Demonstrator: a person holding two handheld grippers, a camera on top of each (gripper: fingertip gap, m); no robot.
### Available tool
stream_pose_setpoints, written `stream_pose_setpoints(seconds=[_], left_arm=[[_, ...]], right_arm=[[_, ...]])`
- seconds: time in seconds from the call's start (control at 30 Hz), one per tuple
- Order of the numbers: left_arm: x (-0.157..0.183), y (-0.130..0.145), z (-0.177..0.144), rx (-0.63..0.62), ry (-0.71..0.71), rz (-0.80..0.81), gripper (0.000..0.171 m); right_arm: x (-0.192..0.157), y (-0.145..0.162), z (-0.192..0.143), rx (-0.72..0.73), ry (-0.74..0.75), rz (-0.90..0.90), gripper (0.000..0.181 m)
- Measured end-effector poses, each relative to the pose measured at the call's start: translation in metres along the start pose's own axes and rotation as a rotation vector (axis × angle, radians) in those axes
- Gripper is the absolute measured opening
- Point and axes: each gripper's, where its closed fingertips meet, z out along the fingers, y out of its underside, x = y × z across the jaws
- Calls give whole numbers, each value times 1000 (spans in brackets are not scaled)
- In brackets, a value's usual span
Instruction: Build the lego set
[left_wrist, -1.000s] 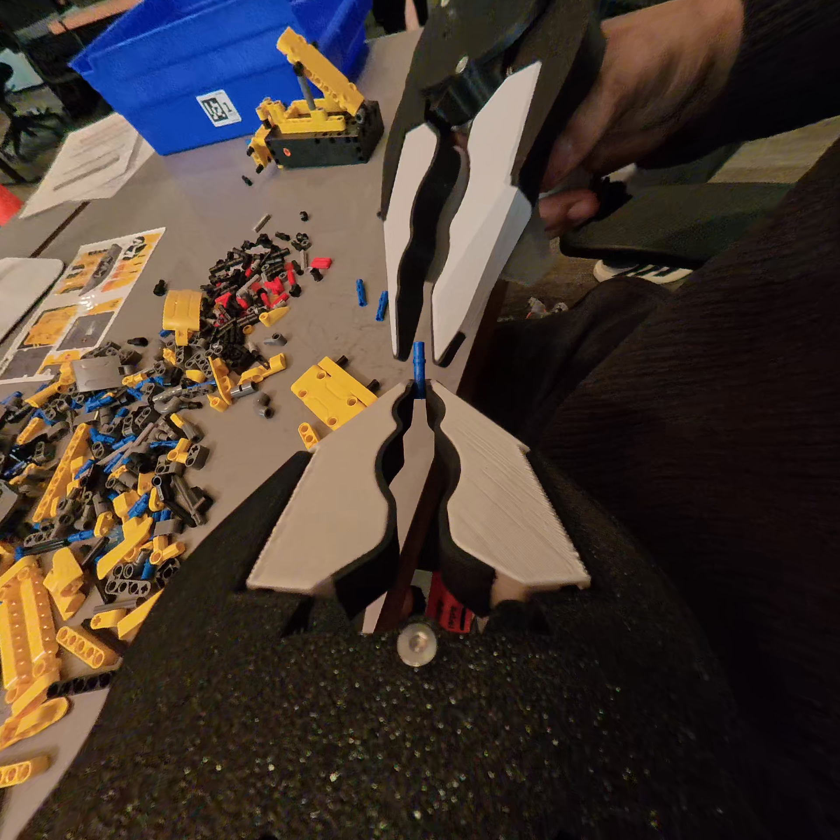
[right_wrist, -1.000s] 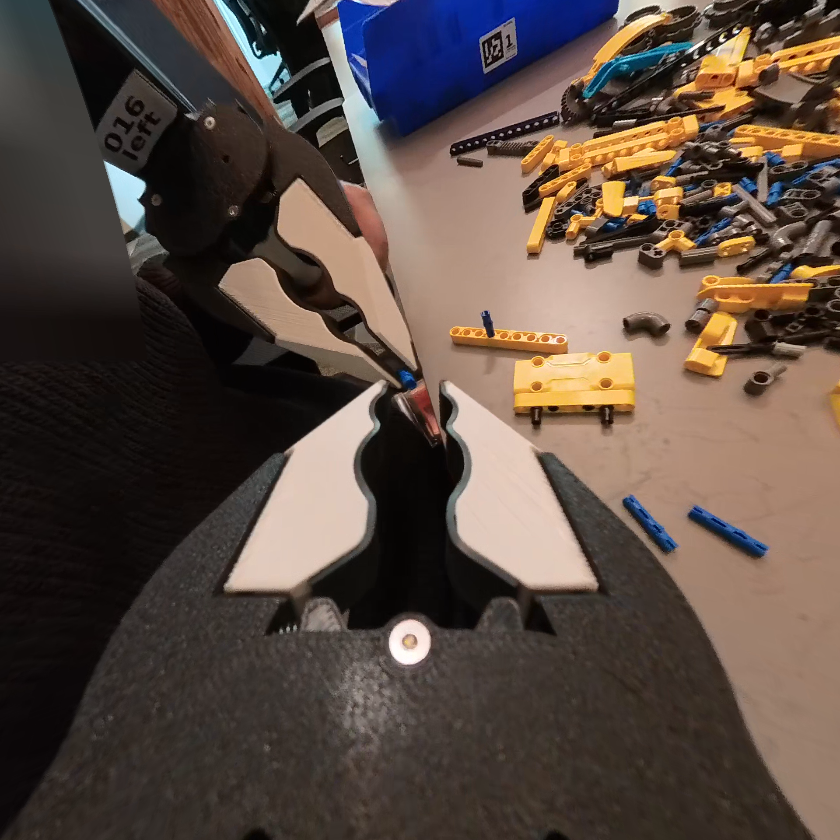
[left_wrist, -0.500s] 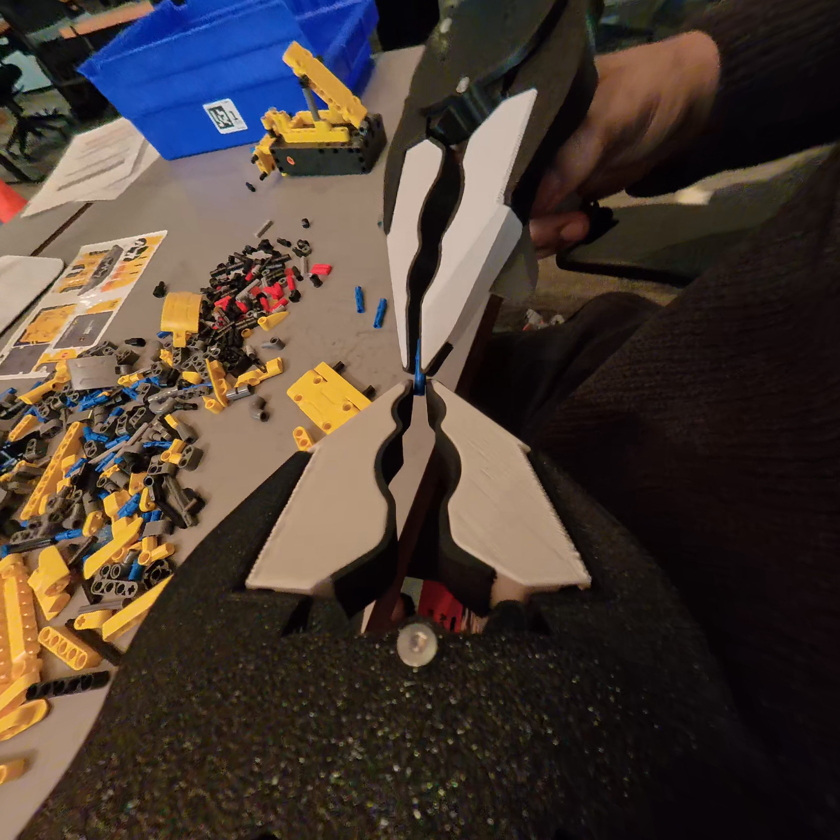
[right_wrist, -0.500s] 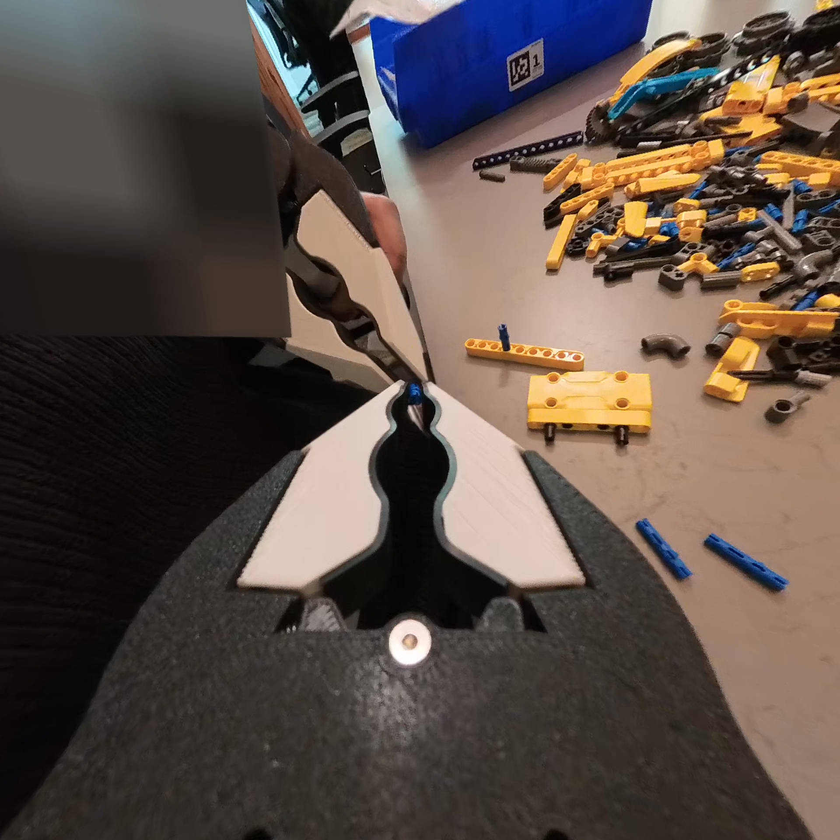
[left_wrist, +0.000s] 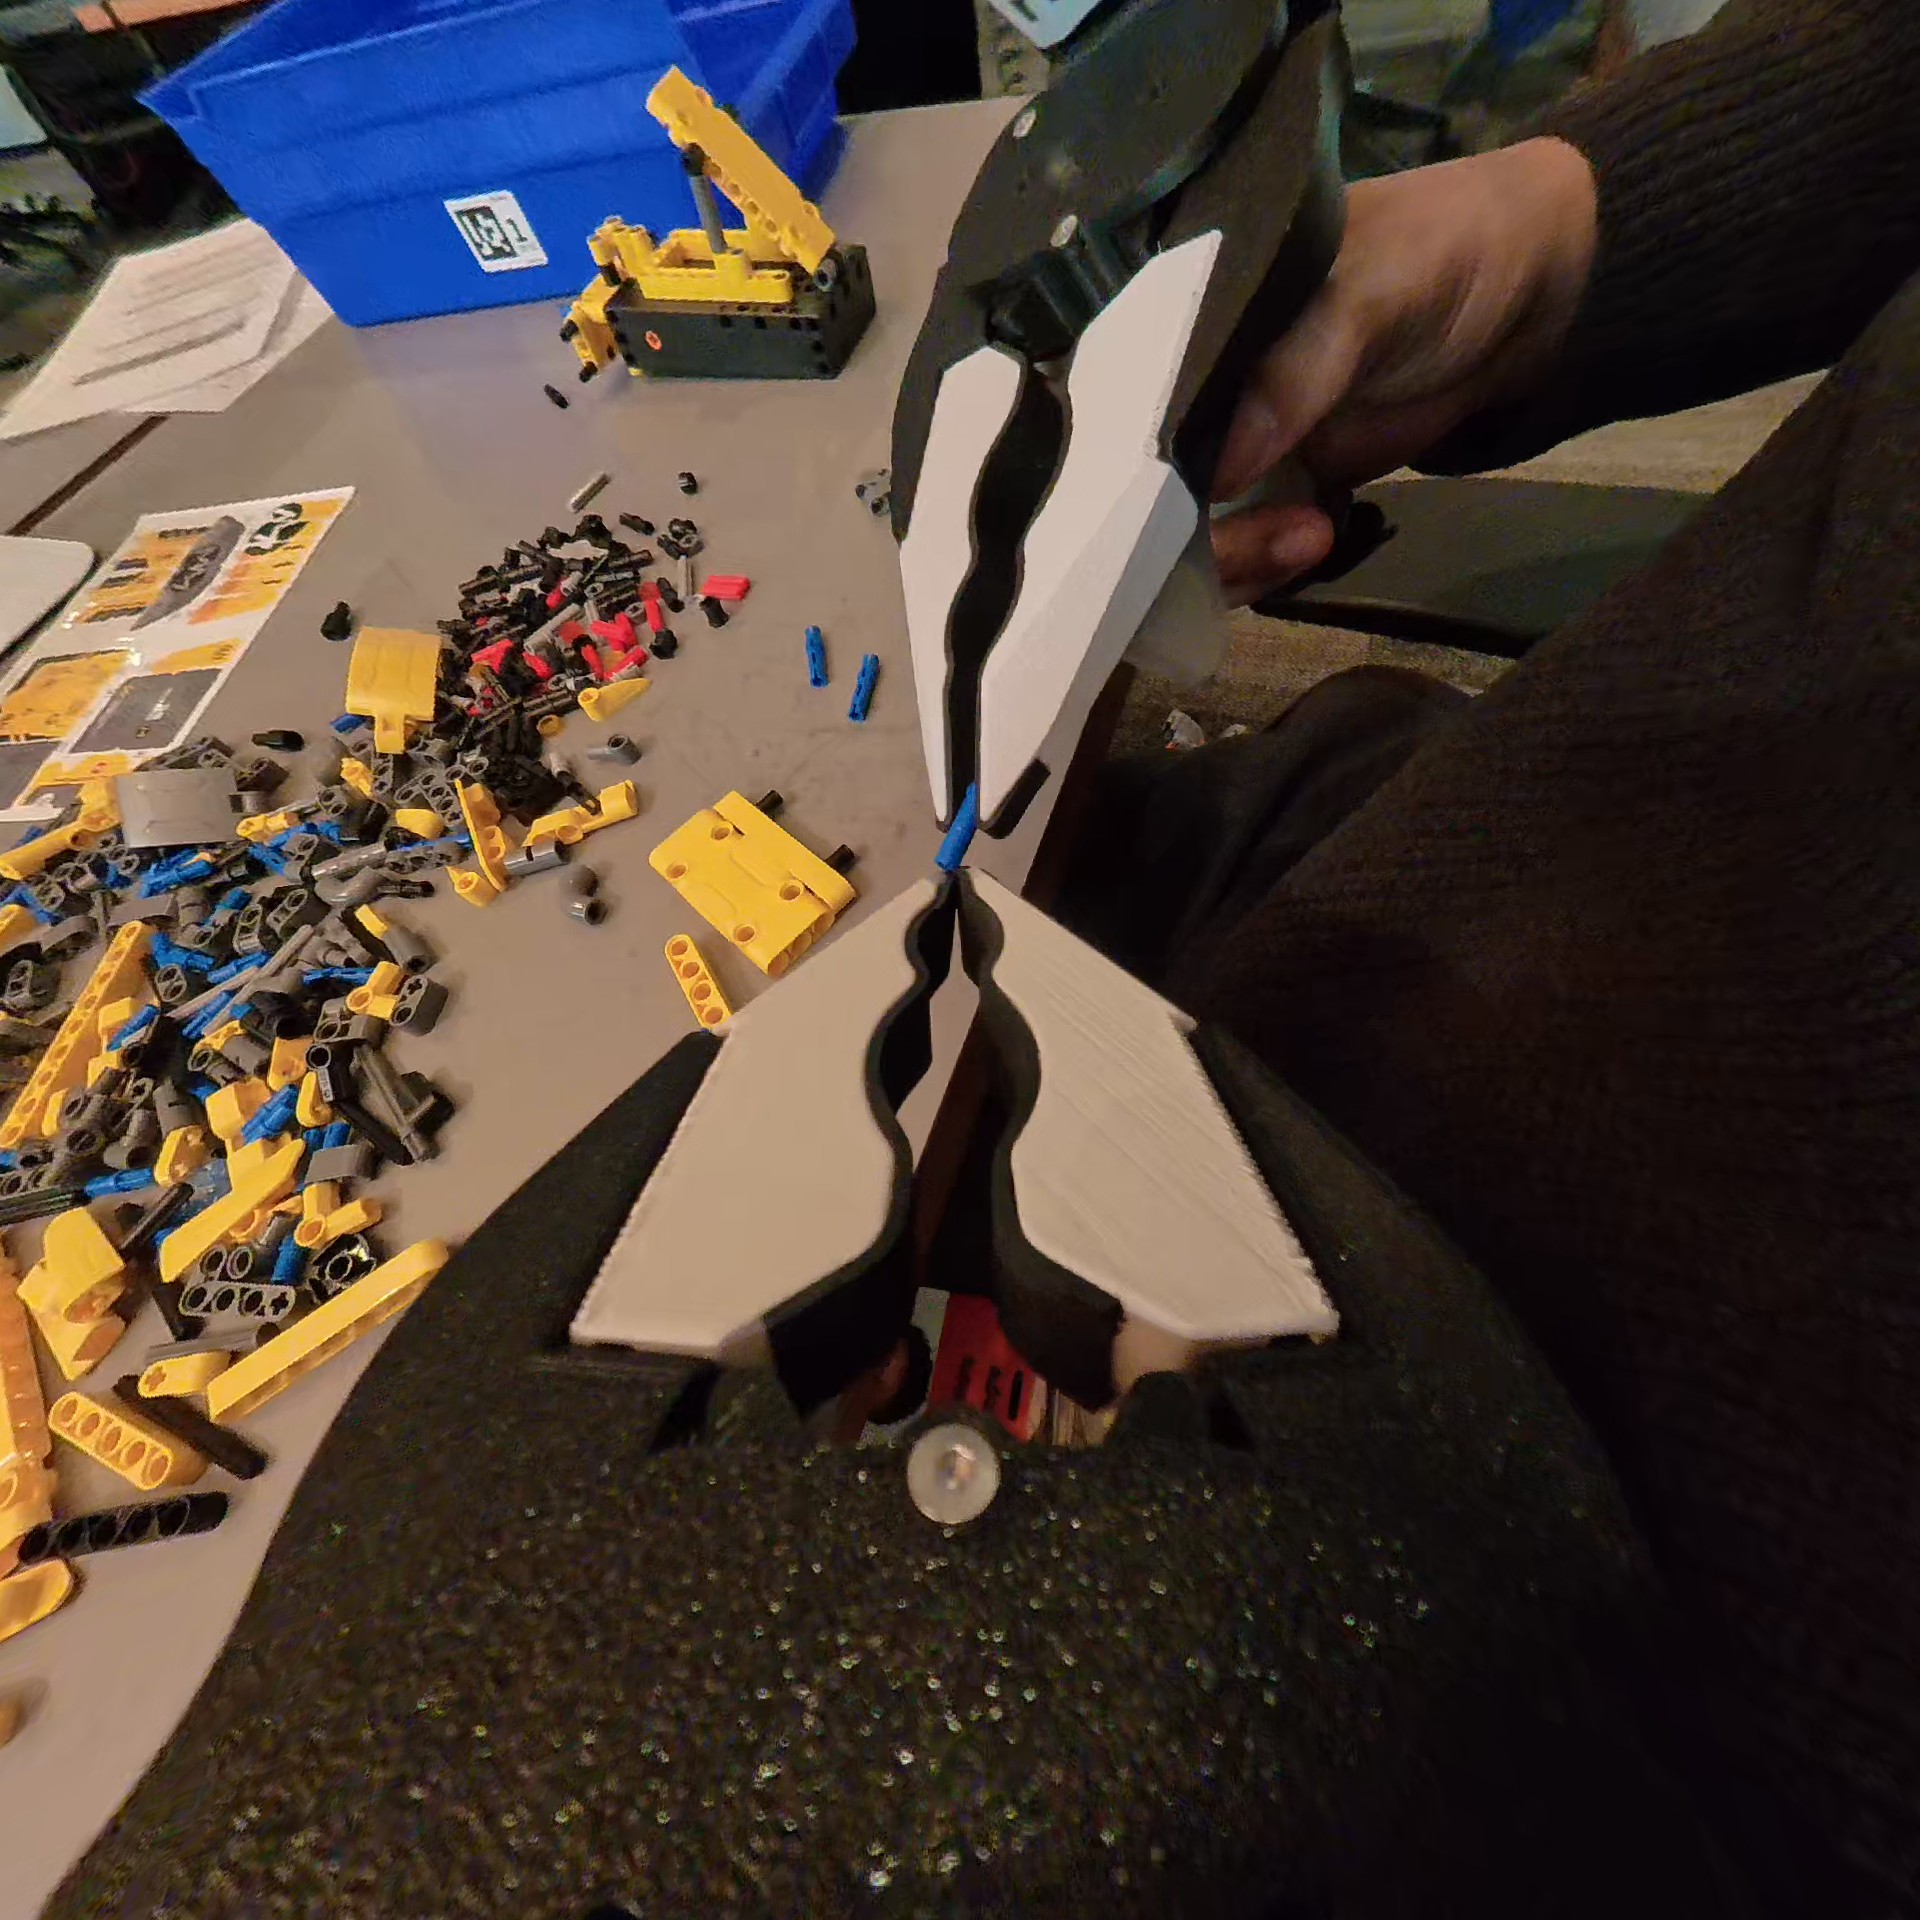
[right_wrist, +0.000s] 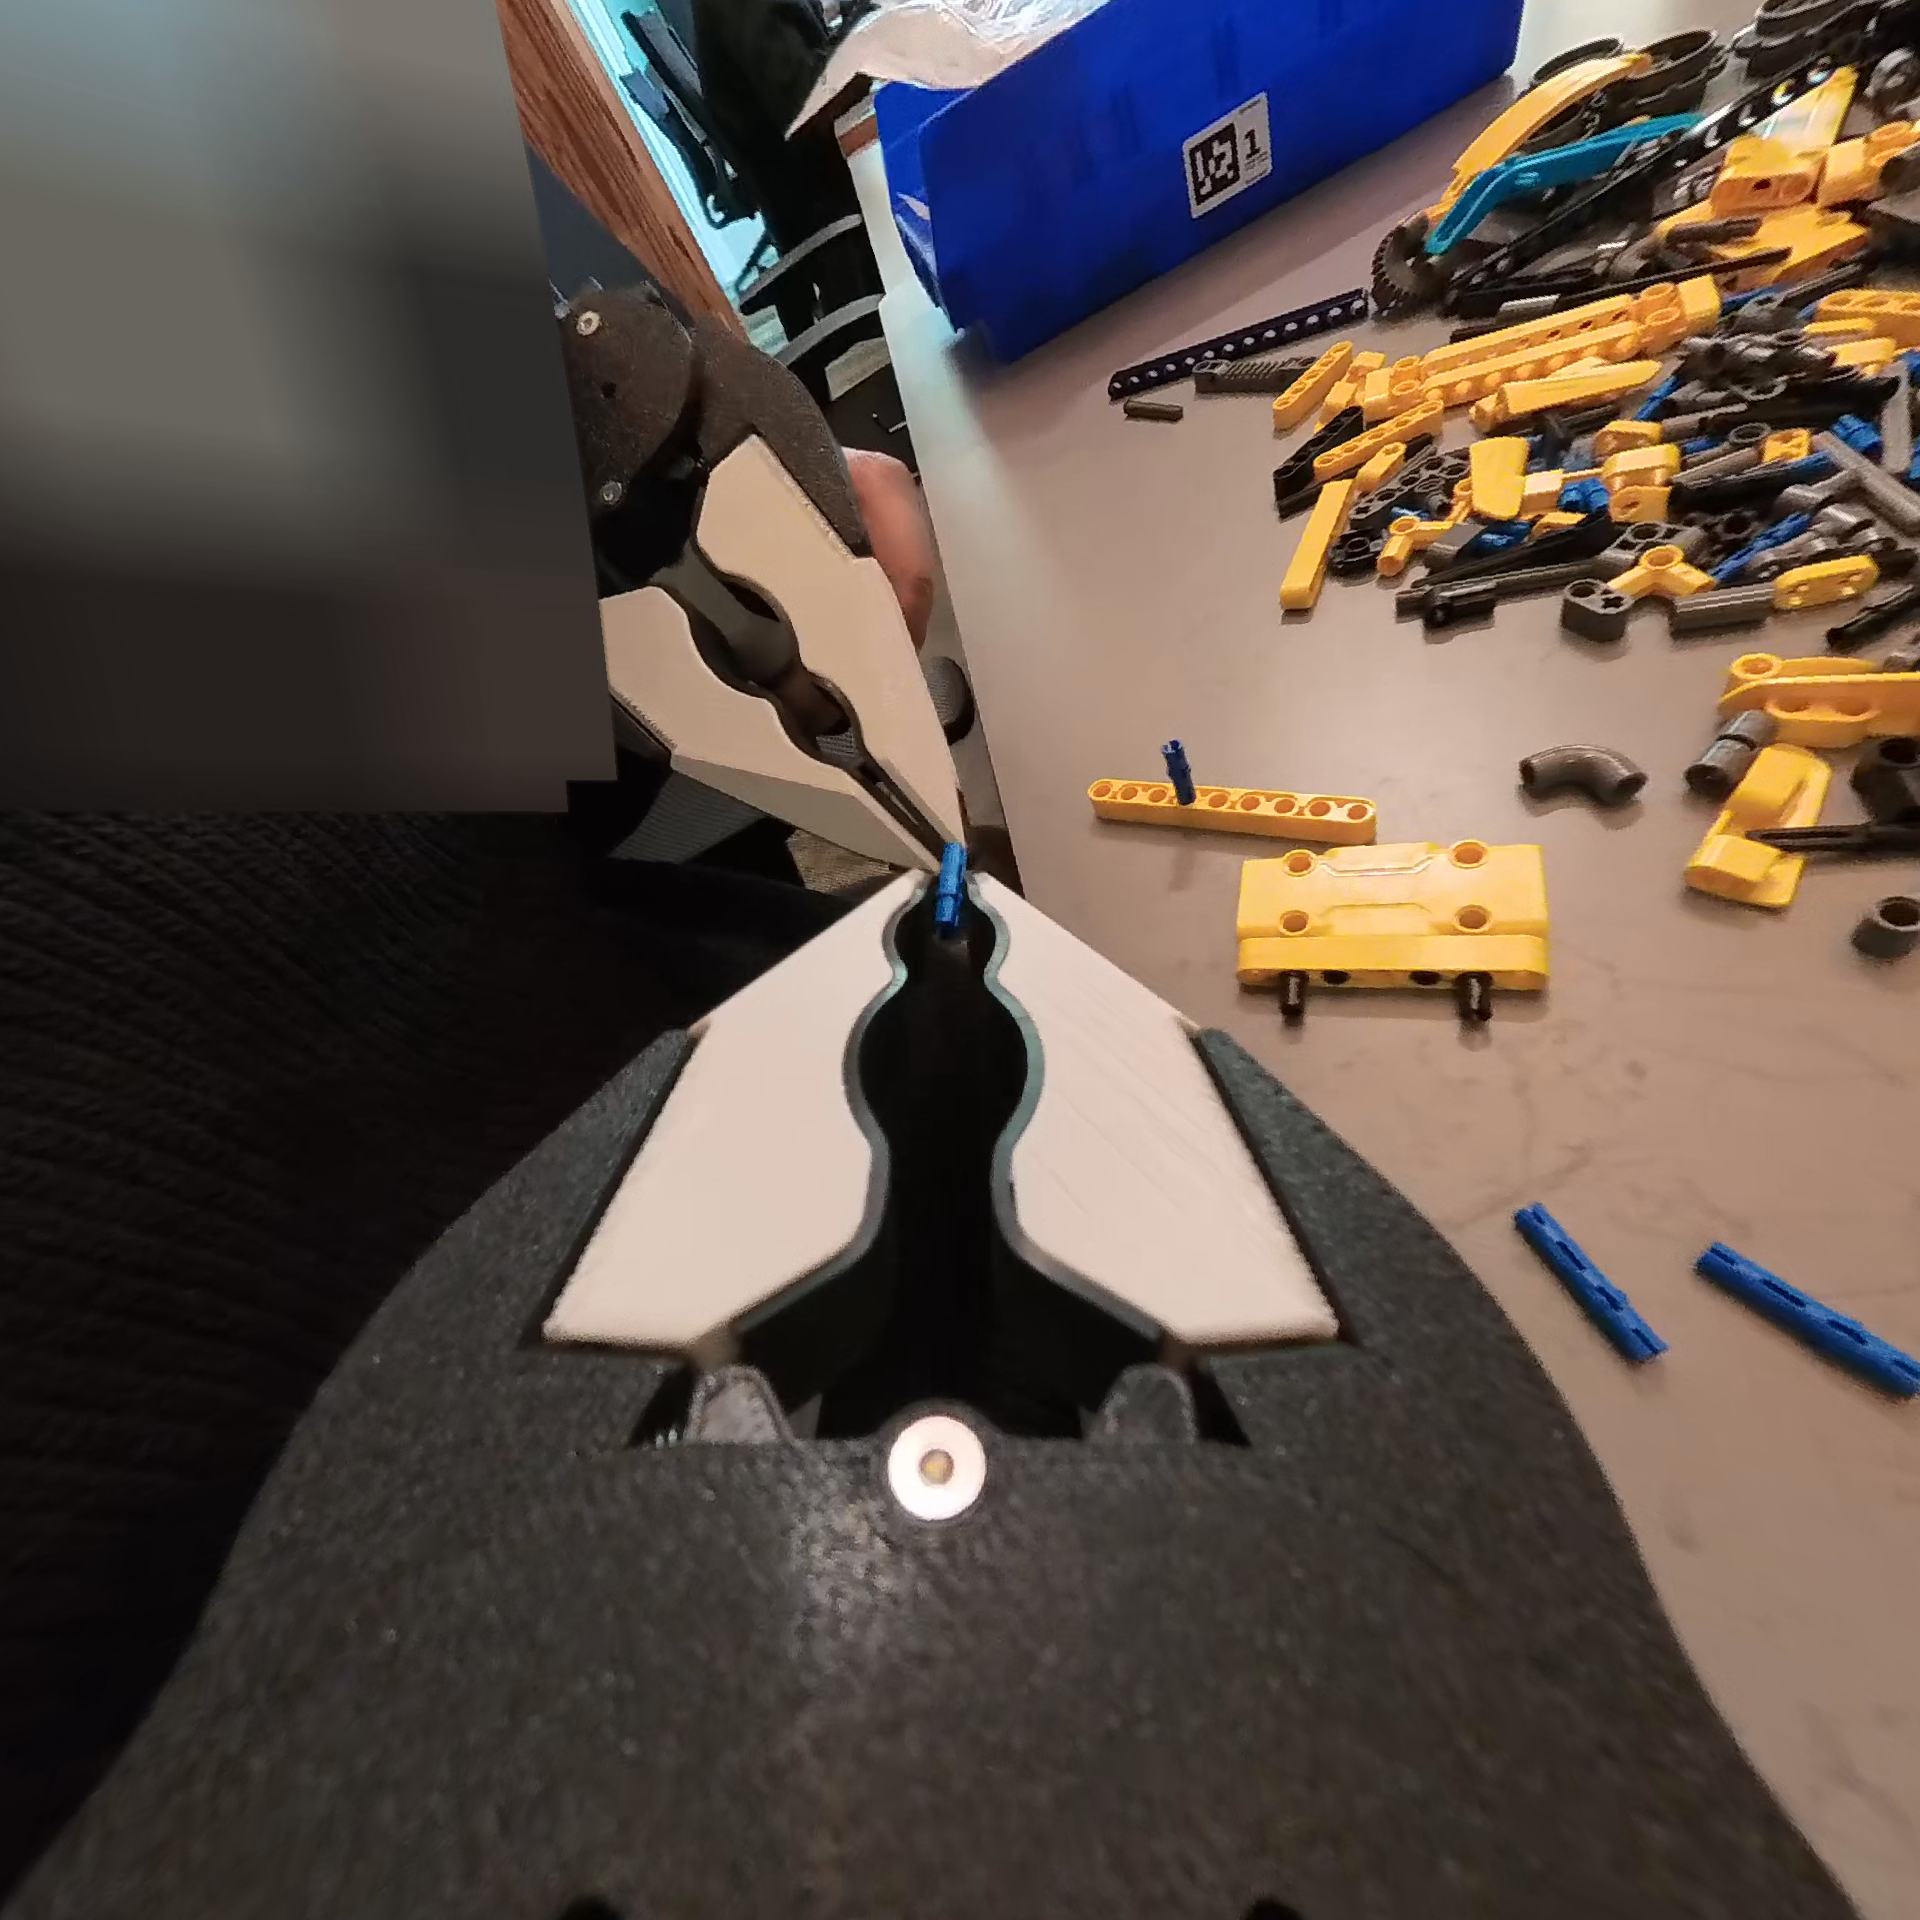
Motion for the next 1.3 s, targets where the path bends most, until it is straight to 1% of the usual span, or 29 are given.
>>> stream_pose_setpoints(seconds=[0.1, 0.2, 0.27, 0.33, 0.4, 0.53, 0.6, 0.67, 0.77, 0.8, 0.9, 1.0, 1.07, 1.23, 1.3], left_arm=[[-1, -1, -1, 13, -1, -10, 0], [0, 0, 0, 10, 10, -28, 0], [2, 4, 3, -6, 22, -43, 0], [2, 7, 4, -14, 21, -51, 0], [1, 9, 4, -14, 20, -60, 0], [-4, 3, 0, 43, 17, -118, 2], [-7, -3, -1, 102, 46, -227, 3], [-8, -11, -2, 181, 129, -424, 3], [-10, -33, -10, 365, 314, -721, 5], [-11, -39, -12, 418, 380, -810, 10], [-10, -52, -18, 523, 564, -989, 13], [-7, -56, -20, 558, 655, -1060, 13], [-6, -57, -19, 560, 668, -1075, 15], [-3, -65, -25, 598, 744, -1101, 8], [-3, -65, -25, 604, 758, -1118, 8]], right_arm=[[0, -2, 0, 1, 14, -25, 5], [0, -11, -2, 43, 11, -21, 5], [-2, -7, 0, 5, -7, -22, 5], [-1, 0, 4, -42, 15, -57, 5], [-1, 2, 6, -60, 33, -77, 4], [1, -2, 3, -55, 49, -88, 5], [3, -5, 1, -46, 71, -119, 5], [2, -11, -3, -25, 87, -167, 4], [-7, -28, -12, 53, 87, -266, 4], [-11, -34, -15, 81, 86, -300, 4], [-15, -44, -22, 106, 126, -411, 4], [-17, -47, -25, 96, 163, -493, 5], [-20, -47, -25, 94, 157, -509, 5], [-25, -45, -24, 98, 144, -534, 5], [-25, -45, -24, 95, 156, -551, 5]])
